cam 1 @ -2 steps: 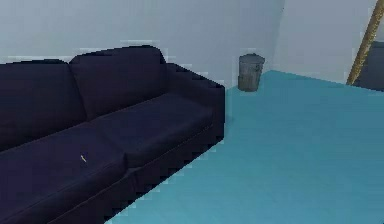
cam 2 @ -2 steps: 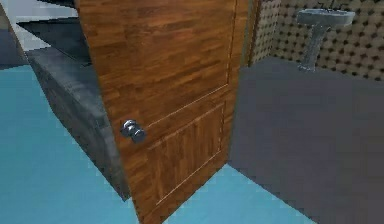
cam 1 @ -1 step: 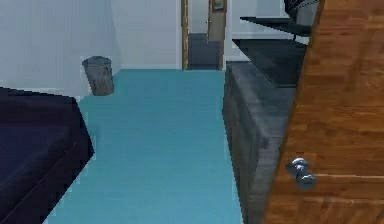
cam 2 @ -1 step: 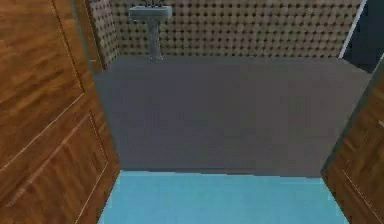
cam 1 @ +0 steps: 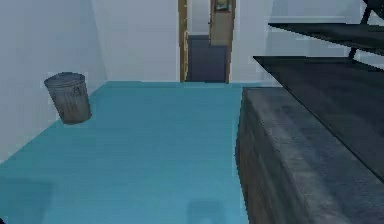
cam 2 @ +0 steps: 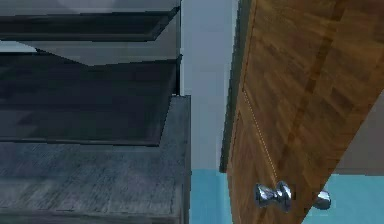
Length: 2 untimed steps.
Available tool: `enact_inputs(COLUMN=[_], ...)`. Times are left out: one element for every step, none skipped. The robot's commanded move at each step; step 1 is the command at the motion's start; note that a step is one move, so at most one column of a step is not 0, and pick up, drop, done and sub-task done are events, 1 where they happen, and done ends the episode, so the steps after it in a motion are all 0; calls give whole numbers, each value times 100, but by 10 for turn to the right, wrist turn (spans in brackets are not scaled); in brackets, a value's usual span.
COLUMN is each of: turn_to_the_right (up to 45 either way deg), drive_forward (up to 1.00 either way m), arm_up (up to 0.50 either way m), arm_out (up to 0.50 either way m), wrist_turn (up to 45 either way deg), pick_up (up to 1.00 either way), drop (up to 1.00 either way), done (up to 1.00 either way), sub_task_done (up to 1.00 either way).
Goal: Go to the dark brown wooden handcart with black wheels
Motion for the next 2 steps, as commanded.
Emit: enact_inputs(turn_to_the_right=[30,0], drive_forward=[0,100], arm_up=[0,0], arm_out=[0,0], wrist_turn=[0,0], pick_up=[0,0], drop=[0,0], done=[0,0], sub_task_done=[0,0])
